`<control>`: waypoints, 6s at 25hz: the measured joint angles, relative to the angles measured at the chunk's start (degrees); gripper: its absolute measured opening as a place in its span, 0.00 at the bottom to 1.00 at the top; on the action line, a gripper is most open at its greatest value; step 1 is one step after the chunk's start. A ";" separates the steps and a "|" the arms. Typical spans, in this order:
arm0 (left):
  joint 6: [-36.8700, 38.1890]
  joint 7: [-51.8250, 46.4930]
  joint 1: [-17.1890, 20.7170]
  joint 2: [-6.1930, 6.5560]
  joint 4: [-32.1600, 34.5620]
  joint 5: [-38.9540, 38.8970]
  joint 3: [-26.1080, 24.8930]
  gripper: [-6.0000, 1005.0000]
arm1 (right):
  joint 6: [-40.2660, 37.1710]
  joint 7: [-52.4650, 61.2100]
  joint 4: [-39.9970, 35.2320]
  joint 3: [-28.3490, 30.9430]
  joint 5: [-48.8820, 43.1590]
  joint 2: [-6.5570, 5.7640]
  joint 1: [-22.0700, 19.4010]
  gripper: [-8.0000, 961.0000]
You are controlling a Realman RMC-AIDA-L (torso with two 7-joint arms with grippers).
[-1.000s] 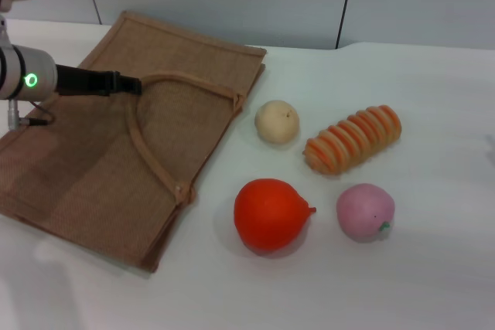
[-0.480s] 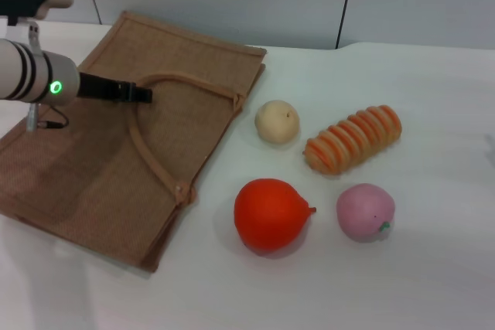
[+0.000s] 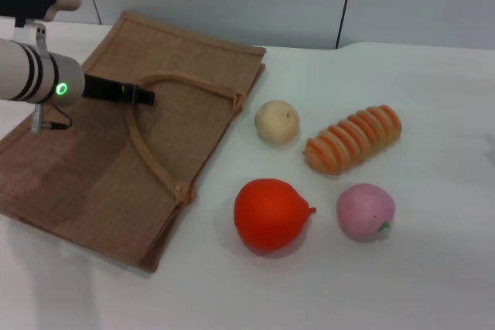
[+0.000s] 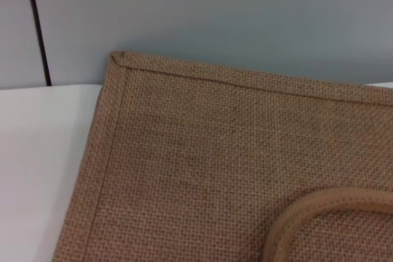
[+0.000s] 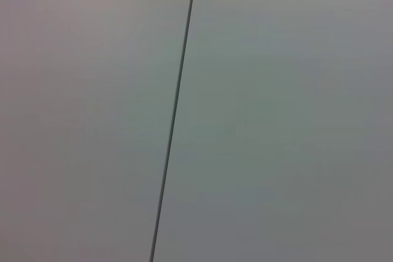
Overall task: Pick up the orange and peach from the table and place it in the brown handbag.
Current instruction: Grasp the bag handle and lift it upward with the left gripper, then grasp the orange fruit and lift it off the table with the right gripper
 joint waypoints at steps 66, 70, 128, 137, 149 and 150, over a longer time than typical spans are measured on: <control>-28.11 42.47 14.68 0.47 -3.47 -62.22 -1.09 0.12 | 6.68 23.34 -5.01 -4.77 -40.07 -1.96 12.33 0.76; -28.11 42.56 14.65 0.51 -3.59 -62.29 -1.39 0.12 | 6.46 30.64 -5.01 -10.48 -45.49 -2.23 16.07 0.76; -28.56 41.86 14.19 0.64 -3.60 -64.42 -1.39 0.12 | 14.41 49.83 1.32 -37.78 -46.59 0.26 28.96 0.54; -28.93 41.95 14.28 0.64 -3.60 -64.41 -1.39 0.12 | 14.16 48.39 1.06 -37.72 -46.61 0.26 28.71 0.39; -34.29 42.39 14.84 0.78 -3.60 -64.41 -2.78 0.12 | 9.54 46.97 -0.74 -37.31 -46.31 0.18 28.65 0.26; -34.84 42.43 14.92 0.79 -3.60 -64.41 -3.20 0.12 | 9.02 46.94 -1.05 -37.29 -46.08 0.17 28.65 0.25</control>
